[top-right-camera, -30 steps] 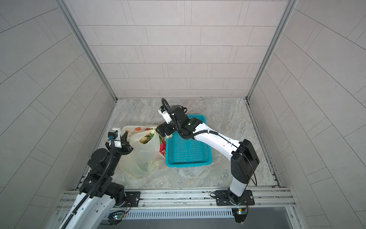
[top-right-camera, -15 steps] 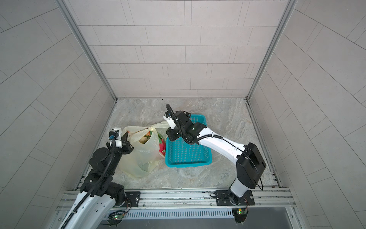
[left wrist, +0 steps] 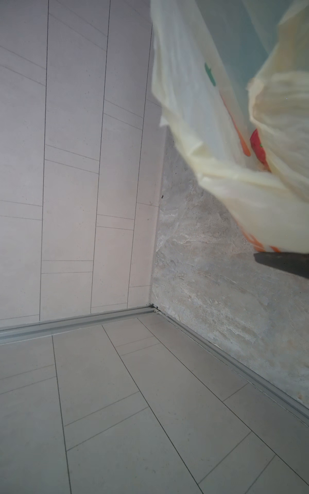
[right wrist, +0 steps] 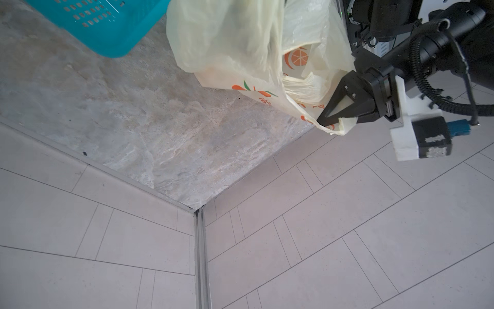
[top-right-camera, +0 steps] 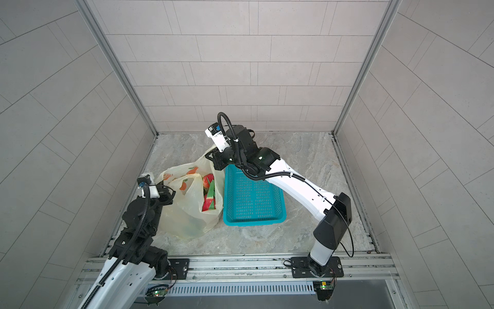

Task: Place the fruits into the plastic bag
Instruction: Shake the plastic bag at the center of the table.

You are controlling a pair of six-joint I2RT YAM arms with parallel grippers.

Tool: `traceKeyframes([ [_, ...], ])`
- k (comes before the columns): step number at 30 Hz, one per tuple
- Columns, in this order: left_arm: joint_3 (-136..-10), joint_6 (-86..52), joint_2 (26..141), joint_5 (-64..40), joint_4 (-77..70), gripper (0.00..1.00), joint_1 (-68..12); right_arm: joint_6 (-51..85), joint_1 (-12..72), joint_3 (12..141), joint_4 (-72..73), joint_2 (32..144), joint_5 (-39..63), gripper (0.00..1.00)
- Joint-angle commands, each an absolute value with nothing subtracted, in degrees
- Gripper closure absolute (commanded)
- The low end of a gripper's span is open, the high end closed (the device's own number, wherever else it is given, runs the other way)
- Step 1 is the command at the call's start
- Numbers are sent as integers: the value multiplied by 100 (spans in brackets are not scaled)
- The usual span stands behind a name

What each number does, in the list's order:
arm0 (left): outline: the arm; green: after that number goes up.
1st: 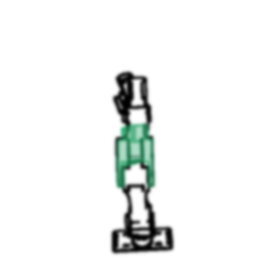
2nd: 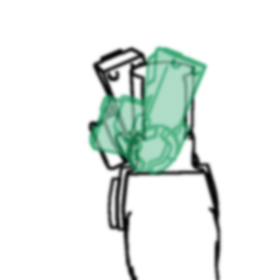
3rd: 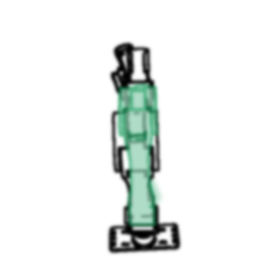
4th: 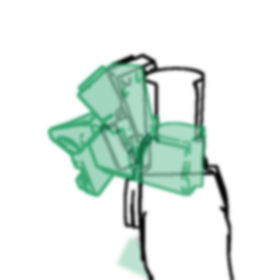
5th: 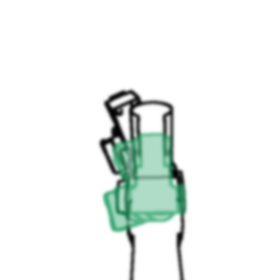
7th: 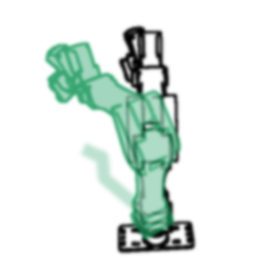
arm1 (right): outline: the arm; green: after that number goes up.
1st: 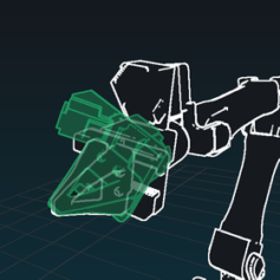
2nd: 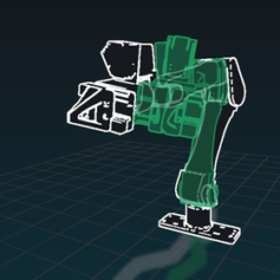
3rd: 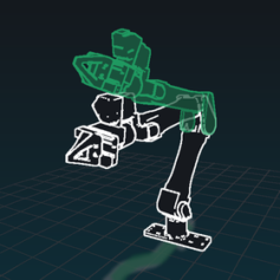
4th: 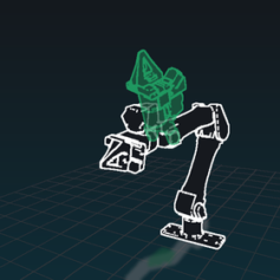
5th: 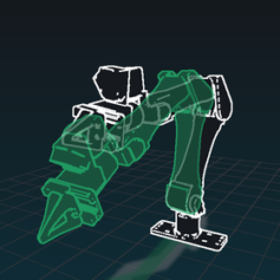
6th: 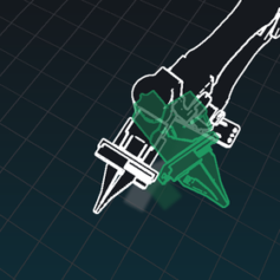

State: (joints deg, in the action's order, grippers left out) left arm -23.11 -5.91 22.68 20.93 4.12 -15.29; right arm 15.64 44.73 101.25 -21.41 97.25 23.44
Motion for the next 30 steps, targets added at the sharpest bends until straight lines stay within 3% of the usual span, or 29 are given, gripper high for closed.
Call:
traceKeyframes([
  [1,-2479,-875,2294,2375,455,100,-1504,1413,4477,10572,-2193,9807,2280,100],
  [7,-2470,-1292,2563,573,-352,100,-1512,1073,4136,11681,-3095,10492,1913,100],
  [14,-2529,-1911,3581,18,-1944,100,-1625,1117,3623,13165,-4141,11657,2379,100],
  [19,-2717,-2082,4755,-225,-3004,100,-1684,1137,3588,13085,-4405,11799,2551,100],
  [24,-3038,-2355,5823,7,-3881,100,-1747,1356,3586,12056,-3958,11299,2680,100],
  [27,-3457,-2269,6185,-136,-3676,99,-1836,1553,3561,10989,-3268,10670,2618,85],
  [29,-3836,-2246,6273,-304,-3076,90,-1879,1736,3509,10220,-2764,10148,2523,56],
  [30,-3983,-2205,6278,-356,-2808,77,-1881,1814,3467,9909,-2549,9925,2522,45],
])
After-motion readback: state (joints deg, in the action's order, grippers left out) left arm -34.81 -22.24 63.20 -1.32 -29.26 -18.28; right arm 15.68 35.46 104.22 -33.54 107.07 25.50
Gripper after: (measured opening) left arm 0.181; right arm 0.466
